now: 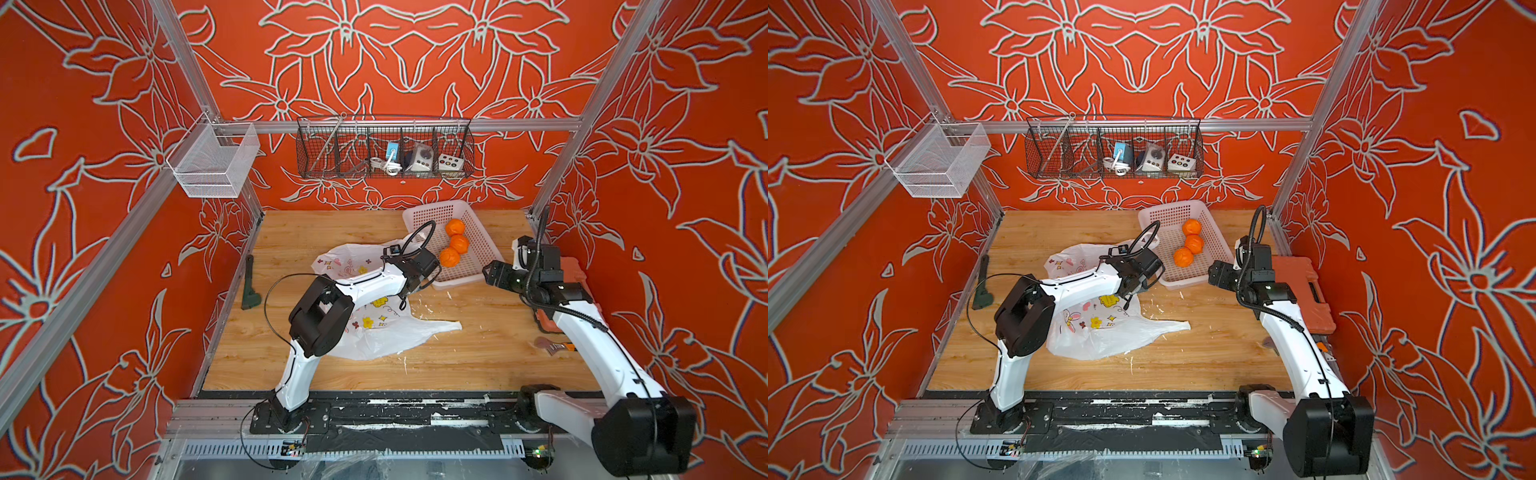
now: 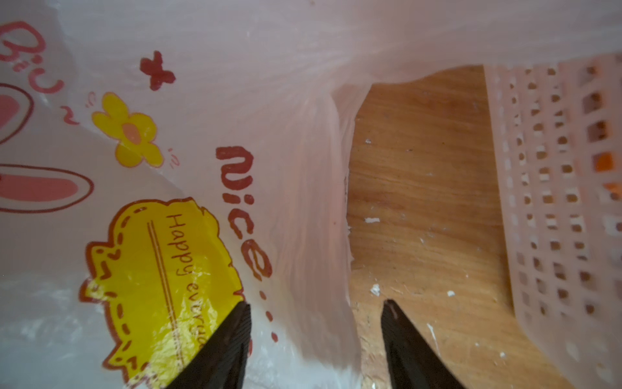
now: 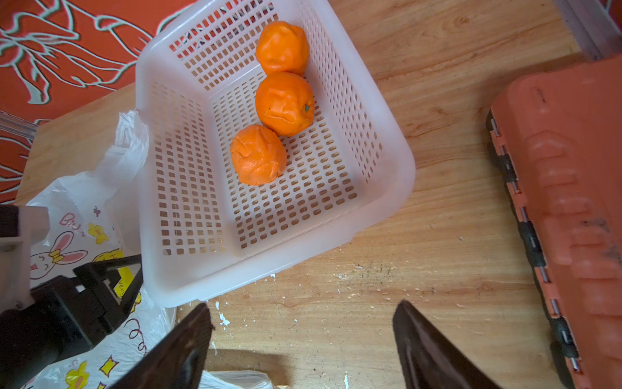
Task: Place the oranges into plastic bags & tie knots
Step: Pick up the plastic bag at the center of the board.
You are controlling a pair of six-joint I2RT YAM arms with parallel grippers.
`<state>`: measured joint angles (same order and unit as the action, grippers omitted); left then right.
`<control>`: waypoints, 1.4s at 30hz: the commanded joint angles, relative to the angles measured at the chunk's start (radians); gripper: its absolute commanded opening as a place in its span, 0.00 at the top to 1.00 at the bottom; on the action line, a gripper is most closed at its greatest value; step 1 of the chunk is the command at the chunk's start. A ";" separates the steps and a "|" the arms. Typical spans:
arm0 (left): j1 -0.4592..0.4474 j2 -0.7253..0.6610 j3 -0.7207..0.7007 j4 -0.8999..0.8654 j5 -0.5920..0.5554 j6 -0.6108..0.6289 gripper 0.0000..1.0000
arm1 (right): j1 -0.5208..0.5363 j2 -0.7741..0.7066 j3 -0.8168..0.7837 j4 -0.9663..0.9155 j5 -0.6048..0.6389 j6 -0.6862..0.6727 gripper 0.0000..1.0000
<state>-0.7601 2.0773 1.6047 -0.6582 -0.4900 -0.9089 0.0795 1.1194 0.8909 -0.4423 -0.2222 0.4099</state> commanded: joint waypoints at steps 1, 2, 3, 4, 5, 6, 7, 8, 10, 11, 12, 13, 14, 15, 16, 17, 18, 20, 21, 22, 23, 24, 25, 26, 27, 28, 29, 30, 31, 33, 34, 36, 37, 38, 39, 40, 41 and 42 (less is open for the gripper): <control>0.000 0.014 0.034 -0.051 -0.043 0.000 0.57 | 0.008 0.003 0.039 -0.018 -0.014 0.000 0.13; 0.001 0.014 0.033 -0.051 -0.042 0.002 0.65 | 0.008 0.004 0.040 -0.018 -0.012 -0.002 0.13; 0.001 0.011 0.030 -0.049 -0.041 0.004 0.72 | 0.008 0.006 0.042 -0.021 -0.009 -0.003 0.13; 0.001 0.006 0.024 -0.044 -0.040 0.009 0.78 | 0.008 0.009 0.045 -0.022 -0.008 -0.005 0.12; 0.000 0.003 0.016 -0.039 -0.042 0.015 0.84 | 0.008 0.013 0.046 -0.025 -0.006 -0.005 0.12; 0.002 -0.001 0.011 -0.035 -0.042 0.020 0.90 | 0.008 0.015 0.048 -0.023 -0.006 -0.005 0.12; 0.005 -0.005 0.005 -0.033 -0.042 0.024 0.95 | 0.008 0.018 0.048 -0.022 -0.007 -0.003 0.12; 0.007 -0.008 -0.003 -0.027 -0.041 0.027 0.98 | 0.008 0.022 0.051 -0.021 -0.009 -0.002 0.12; 0.013 -0.015 -0.015 -0.019 -0.032 0.031 1.00 | 0.010 0.030 0.055 -0.022 -0.014 -0.002 0.12; 0.013 -0.021 -0.018 -0.015 -0.029 0.034 1.00 | 0.010 0.031 0.058 -0.024 -0.014 -0.001 0.12; 0.013 -0.027 -0.018 -0.015 -0.027 0.040 1.00 | 0.010 0.032 0.060 -0.027 -0.014 -0.001 0.12; 0.013 -0.035 -0.019 -0.013 -0.021 0.048 1.00 | 0.009 0.032 0.064 -0.029 -0.015 -0.002 0.12; 0.013 -0.046 -0.017 -0.011 -0.011 0.060 1.00 | 0.011 0.031 0.069 -0.033 -0.016 -0.002 0.12; 0.013 -0.056 -0.017 -0.013 -0.007 0.072 1.00 | 0.012 0.032 0.073 -0.037 -0.017 -0.002 0.12; 0.014 -0.073 -0.018 -0.014 0.002 0.088 1.00 | 0.014 0.031 0.079 -0.041 -0.021 -0.004 0.12; 0.013 -0.094 -0.023 -0.011 0.014 0.114 1.00 | 0.016 0.030 0.086 -0.046 -0.026 -0.006 0.12; 0.013 -0.115 -0.029 -0.006 0.022 0.136 1.00 | 0.020 0.032 0.091 -0.051 -0.028 -0.008 0.12; 0.013 -0.174 -0.054 0.011 0.042 0.196 1.00 | 0.028 0.033 0.101 -0.059 -0.034 -0.014 0.12; 0.017 -0.203 -0.068 0.025 0.055 0.228 1.00 | 0.032 0.035 0.106 -0.060 -0.034 -0.016 0.12; 0.020 -0.240 -0.089 0.050 0.085 0.271 1.00 | 0.037 0.041 0.110 -0.061 -0.034 -0.016 0.12; 0.026 -0.275 -0.113 0.073 0.120 0.321 1.00 | 0.042 0.050 0.116 -0.062 -0.035 -0.019 0.12; 0.035 -0.304 -0.134 0.095 0.162 0.369 1.00 | 0.047 0.058 0.123 -0.064 -0.034 -0.021 0.13; 0.044 -0.337 -0.155 0.107 0.185 0.412 1.00 | 0.055 0.070 0.132 -0.068 -0.030 -0.026 0.13; 0.056 -0.367 -0.178 0.122 0.217 0.465 1.00 | 0.062 0.086 0.144 -0.072 -0.026 -0.031 0.15; 0.067 -0.391 -0.196 0.132 0.240 0.506 1.00 | 0.068 0.100 0.156 -0.079 -0.019 -0.034 0.16; 0.081 -0.419 -0.216 0.139 0.256 0.539 1.00 | 0.074 0.118 0.167 -0.083 -0.009 -0.037 0.17; 0.100 -0.446 -0.235 0.147 0.284 0.576 1.00 | 0.079 0.139 0.182 -0.088 0.001 -0.039 0.18; 0.117 -0.468 -0.250 0.155 0.317 0.602 1.00 | 0.084 0.155 0.195 -0.094 0.011 -0.040 0.18; 0.140 -0.491 -0.265 0.164 0.355 0.623 1.00 | 0.086 0.176 0.211 -0.096 0.022 -0.042 0.18; 0.176 -0.523 -0.283 0.173 0.414 0.652 1.00 | 0.092 0.224 0.248 -0.106 0.043 -0.050 0.18; 0.189 -0.536 -0.290 0.180 0.437 0.669 1.00 | 0.096 0.255 0.273 -0.117 0.051 -0.055 0.18; 0.200 -0.541 -0.284 0.170 0.447 0.694 1.00 | 0.105 0.319 0.323 -0.137 0.063 -0.069 0.18; 0.205 -0.537 -0.272 0.155 0.449 0.703 1.00 | 0.110 0.361 0.345 -0.146 0.072 -0.076 0.18; 0.210 -0.531 -0.261 0.138 0.449 0.710 1.00 | 0.114 0.396 0.371 -0.153 0.080 -0.083 0.18; 0.214 -0.525 -0.252 0.125 0.446 0.715 1.00 | 0.116 0.430 0.391 -0.157 0.085 -0.090 0.18; 0.221 -0.521 -0.242 0.115 0.439 0.714 1.00 | 0.117 0.469 0.419 -0.169 0.088 -0.099 0.17; 0.225 -0.516 -0.235 0.103 0.428 0.714 1.00 | 0.117 0.507 0.452 -0.189 0.097 -0.110 0.16; 0.226 -0.512 -0.227 0.091 0.414 0.709 1.00 | 0.118 0.540 0.476 -0.199 0.104 -0.117 0.16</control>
<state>-0.5438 1.5593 1.3411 -0.5301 -0.0814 -0.2420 0.1909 1.5959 1.3125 -0.5770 -0.1646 0.3305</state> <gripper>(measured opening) 0.054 0.838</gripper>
